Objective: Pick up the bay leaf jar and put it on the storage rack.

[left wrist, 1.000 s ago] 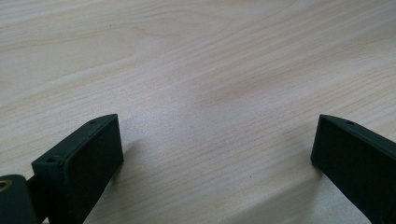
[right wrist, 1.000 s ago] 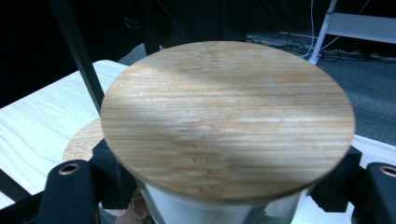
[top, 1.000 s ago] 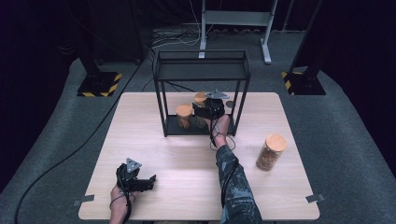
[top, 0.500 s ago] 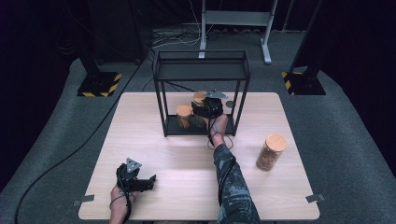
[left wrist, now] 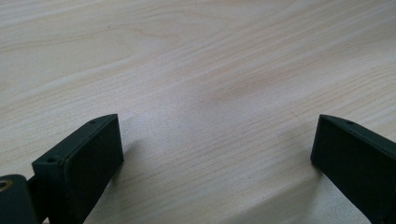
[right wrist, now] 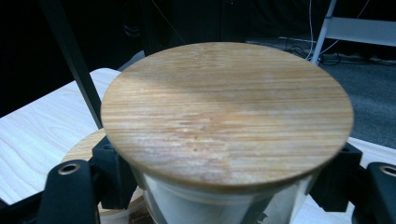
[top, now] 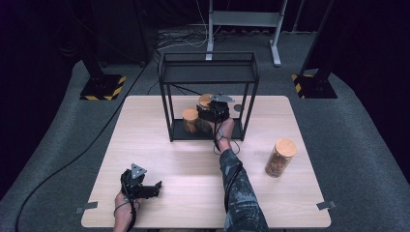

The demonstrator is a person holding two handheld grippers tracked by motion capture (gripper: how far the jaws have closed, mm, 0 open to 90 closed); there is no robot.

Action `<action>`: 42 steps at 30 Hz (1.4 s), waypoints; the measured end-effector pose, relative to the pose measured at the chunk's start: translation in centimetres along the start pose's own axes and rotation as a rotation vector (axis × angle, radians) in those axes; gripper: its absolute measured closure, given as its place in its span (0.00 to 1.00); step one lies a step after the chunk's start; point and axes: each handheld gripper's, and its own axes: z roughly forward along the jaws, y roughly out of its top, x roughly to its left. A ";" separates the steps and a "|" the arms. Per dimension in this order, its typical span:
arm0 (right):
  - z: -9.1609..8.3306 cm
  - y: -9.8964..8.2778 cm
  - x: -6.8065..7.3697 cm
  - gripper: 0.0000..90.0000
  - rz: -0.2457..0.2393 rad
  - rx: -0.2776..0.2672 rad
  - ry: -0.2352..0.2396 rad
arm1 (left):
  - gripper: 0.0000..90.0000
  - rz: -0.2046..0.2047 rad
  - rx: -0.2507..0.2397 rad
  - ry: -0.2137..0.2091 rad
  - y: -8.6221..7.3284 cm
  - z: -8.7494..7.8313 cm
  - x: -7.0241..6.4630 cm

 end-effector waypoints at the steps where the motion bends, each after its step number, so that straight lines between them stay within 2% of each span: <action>1: 0.0 0.0 0.0 0.27 0.001 0.000 0.000 | 0.02 0.000 0.000 0.000 0.0 0.0 0.0; 42: 0.0 0.3 -0.1 0.26 0.004 0.031 0.015 | 0.02 0.002 -0.001 0.002 0.0 0.0 0.0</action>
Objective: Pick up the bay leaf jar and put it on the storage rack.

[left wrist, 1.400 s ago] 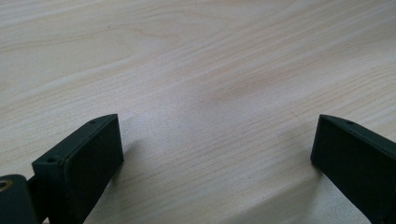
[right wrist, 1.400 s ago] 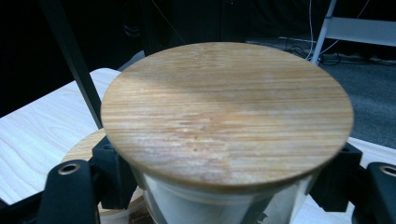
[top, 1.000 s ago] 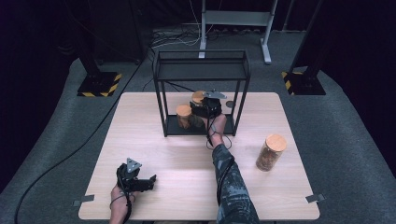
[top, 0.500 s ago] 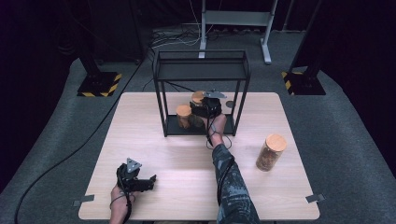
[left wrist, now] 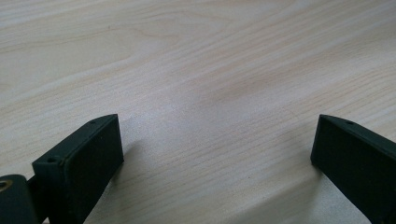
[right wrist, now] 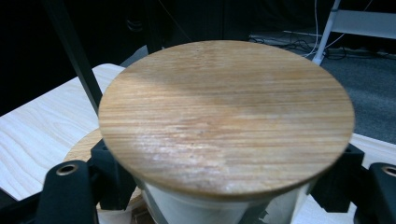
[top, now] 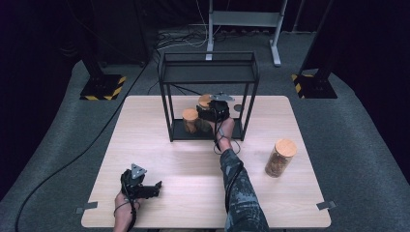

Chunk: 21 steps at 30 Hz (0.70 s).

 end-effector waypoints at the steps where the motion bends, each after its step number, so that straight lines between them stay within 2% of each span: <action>1: 0.0 0.0 0.0 0.26 -0.001 0.002 0.000 | 0.02 0.000 0.000 0.000 0.0 0.0 0.0; 5: 0.0 0.1 -0.1 0.25 0.011 0.013 0.010 | 0.02 0.000 0.000 0.000 0.0 0.0 0.0; 7: 0.0 0.2 -0.2 0.21 0.040 0.036 0.025 | 0.02 0.000 0.000 0.000 0.0 0.0 0.0; 9: 0.0 0.3 -0.3 0.18 0.043 0.047 0.027 | 0.02 0.000 -0.001 0.001 0.0 0.0 0.0; 16: -0.3 0.0 -0.7 0.07 0.109 0.126 0.063 | 0.02 0.001 0.000 0.000 0.0 0.0 0.0; 21: -0.9 -0.3 -0.5 0.06 0.112 0.163 0.077 | 0.02 0.002 0.000 0.001 0.0 0.0 0.0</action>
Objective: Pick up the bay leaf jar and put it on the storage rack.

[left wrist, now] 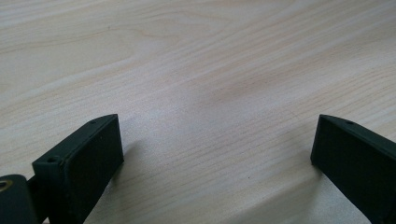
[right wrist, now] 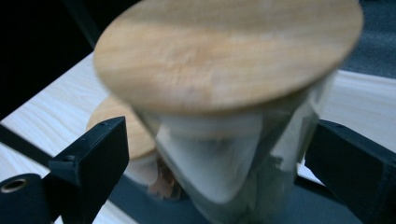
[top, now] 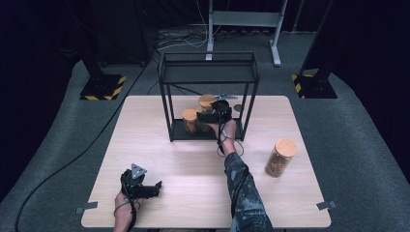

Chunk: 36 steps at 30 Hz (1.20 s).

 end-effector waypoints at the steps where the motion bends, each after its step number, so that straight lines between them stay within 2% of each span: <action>1: -0.2 -0.1 0.0 0.06 0.007 0.006 0.001 | 0.02 0.000 0.000 0.000 0.0 0.0 0.0; 6: -1.0 -0.6 0.2 0.05 0.010 0.038 0.011 | 0.02 -0.002 0.000 -0.001 0.0 0.0 0.0; 17: -3.2 -3.3 1.7 0.04 -0.043 0.100 0.060 | 0.02 0.000 0.000 0.000 0.0 0.0 0.0; 31: -6.5 -9.5 2.4 0.04 -0.086 0.166 0.064 | 0.02 0.000 -0.001 0.000 0.0 0.0 0.0; 36: -7.8 -11.9 2.6 0.04 -0.079 0.169 0.073 | 0.02 0.000 0.000 0.000 0.0 0.0 0.0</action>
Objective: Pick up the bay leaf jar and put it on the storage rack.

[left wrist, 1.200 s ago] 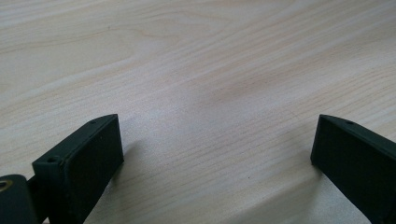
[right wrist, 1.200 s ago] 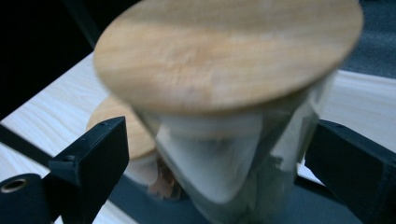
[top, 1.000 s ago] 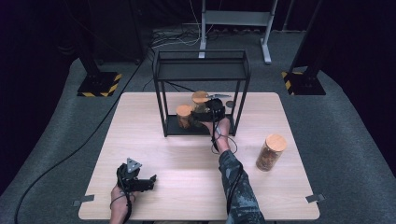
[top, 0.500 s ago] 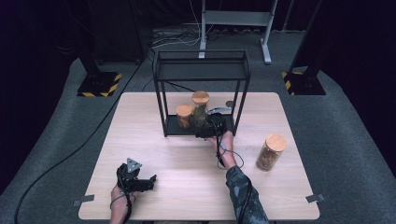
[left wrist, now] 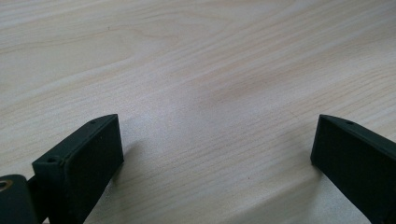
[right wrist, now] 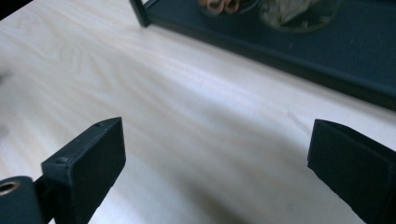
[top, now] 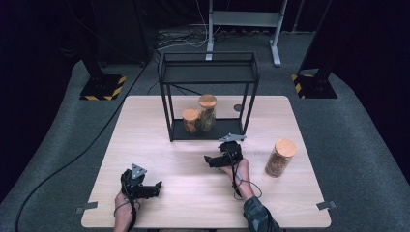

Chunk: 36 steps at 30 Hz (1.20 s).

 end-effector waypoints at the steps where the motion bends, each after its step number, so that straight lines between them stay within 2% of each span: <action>1: -0.2 -0.5 0.1 0.04 0.001 -0.005 -0.003 | 0.02 0.000 0.000 0.000 0.0 0.0 0.0; 8: -2.5 -4.0 0.2 0.04 0.041 -0.065 -0.022 | 0.02 -0.002 0.000 -0.001 0.0 0.0 0.0; 11: -3.5 -5.2 0.7 0.02 0.021 -0.073 -0.062 | 0.02 -0.003 0.001 -0.001 0.0 0.0 0.0; 14: -4.7 -6.4 1.1 0.01 0.019 -0.084 -0.063 | 0.02 -0.007 0.002 -0.001 0.0 0.0 0.0; 16: -5.4 -7.0 1.4 0.00 -0.006 -0.080 -0.090 | 0.02 -0.006 0.003 -0.002 0.0 0.0 0.1; 22: -7.5 -8.7 1.5 0.00 -0.016 -0.093 -0.089 | 0.02 -0.007 0.004 -0.002 0.0 0.0 0.1; 25: -7.9 -9.4 1.2 0.00 -0.027 -0.080 -0.093 | 0.02 -0.008 0.004 -0.002 0.0 0.0 0.1; 27: -8.0 -9.8 0.9 0.00 -0.015 -0.086 -0.082 | 0.02 -0.007 0.004 -0.002 0.0 0.0 0.1; 31: -7.9 -10.6 0.6 0.00 -0.005 -0.077 -0.091 | 0.02 -0.007 0.004 -0.001 0.0 0.0 0.1; 32: -7.9 -10.7 0.5 0.00 -0.002 -0.063 -0.083 | 0.02 -0.006 0.003 -0.001 0.0 0.0 0.1; 36: -8.0 -10.8 0.7 0.00 -0.018 -0.077 -0.097 | 0.02 -0.006 0.003 0.000 0.0 0.0 0.1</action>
